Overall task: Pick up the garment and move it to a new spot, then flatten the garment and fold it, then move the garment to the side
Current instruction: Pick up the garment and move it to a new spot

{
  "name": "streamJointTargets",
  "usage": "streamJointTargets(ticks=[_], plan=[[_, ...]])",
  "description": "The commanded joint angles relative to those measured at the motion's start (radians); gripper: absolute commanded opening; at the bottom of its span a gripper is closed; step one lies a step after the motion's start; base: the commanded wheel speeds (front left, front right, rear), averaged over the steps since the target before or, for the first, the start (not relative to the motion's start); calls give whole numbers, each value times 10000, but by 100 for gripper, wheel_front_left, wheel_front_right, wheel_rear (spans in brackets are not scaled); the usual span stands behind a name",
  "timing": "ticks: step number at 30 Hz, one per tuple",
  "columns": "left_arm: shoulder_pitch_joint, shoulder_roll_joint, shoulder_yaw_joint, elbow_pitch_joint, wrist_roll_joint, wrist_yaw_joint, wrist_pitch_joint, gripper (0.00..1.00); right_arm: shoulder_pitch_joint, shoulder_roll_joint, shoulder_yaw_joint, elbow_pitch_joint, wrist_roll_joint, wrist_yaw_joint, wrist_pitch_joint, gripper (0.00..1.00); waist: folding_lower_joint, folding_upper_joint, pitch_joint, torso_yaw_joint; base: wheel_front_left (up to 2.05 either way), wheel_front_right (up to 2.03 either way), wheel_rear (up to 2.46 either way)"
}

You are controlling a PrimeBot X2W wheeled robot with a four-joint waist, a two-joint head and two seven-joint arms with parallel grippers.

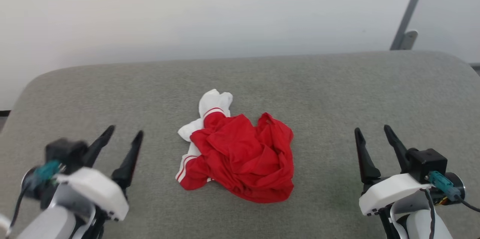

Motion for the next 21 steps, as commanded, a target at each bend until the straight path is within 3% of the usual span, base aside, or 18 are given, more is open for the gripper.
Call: streamJointTargets(ticks=[1, 4, 12, 21], plan=[[386, -82, 103, 67, -90, 50, -336, 100, 128, 2, -36, 18, -20, 1, -16, 100, 0, -1, -86, 153, 0, 0, 0], [943, -154, 413, 192, -221, 192, -952, 100, 204, 1, -87, 48, -38, 1, -34, 100, 0, -1, -164, 321, 0, 0, 0], [2147, -388, 1180, 336, -87, 315, -1390, 100, 371, 1, -224, -15, -61, 1, -39, 100, 0, -1, -266, 693, 0, 0, 0], [3590, -1264, 3452, -203, 838, 53, -1408, 100, 543, 2, -353, -209, -65, 1, -44, 100, 0, -1, -297, 965, 0, 0, 0]])
